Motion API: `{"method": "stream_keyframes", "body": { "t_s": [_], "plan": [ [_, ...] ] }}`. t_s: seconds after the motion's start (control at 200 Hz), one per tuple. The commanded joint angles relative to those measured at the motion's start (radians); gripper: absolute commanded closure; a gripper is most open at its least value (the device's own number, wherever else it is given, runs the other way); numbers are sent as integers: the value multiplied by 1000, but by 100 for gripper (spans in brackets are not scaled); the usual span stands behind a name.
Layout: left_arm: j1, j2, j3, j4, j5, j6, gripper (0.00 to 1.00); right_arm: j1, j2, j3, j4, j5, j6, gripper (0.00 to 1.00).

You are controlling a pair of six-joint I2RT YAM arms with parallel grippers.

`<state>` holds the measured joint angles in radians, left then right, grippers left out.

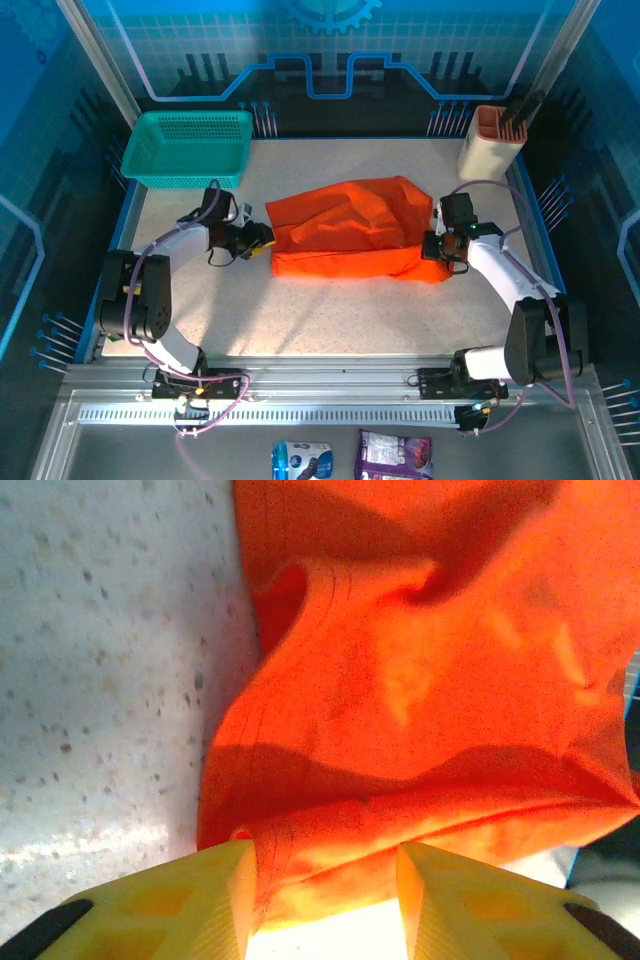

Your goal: Fold the inside-out t-shirt

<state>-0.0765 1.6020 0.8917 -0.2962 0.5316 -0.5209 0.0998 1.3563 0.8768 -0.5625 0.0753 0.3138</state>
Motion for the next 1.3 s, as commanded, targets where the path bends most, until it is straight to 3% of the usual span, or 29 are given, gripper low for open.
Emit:
{"method": "stream_keyframes", "body": {
  "t_s": [0.0,0.585,0.765,1.106,1.296],
  "plan": [
    [-9,-36,-60,21,56,21,57,-17,-12,17,3,6,-5,100],
    [-60,13,-158,208,160,-29,66,-23,-23,31,-23,0,-9,100],
    [-77,-13,-133,105,31,36,61,-23,-22,30,-23,-7,-9,100],
    [-121,23,-92,91,-13,48,61,-24,-34,31,-30,-10,-10,100],
    [-131,0,-72,68,-89,56,60,-24,-39,31,-37,-8,-15,100]
  ]
}}
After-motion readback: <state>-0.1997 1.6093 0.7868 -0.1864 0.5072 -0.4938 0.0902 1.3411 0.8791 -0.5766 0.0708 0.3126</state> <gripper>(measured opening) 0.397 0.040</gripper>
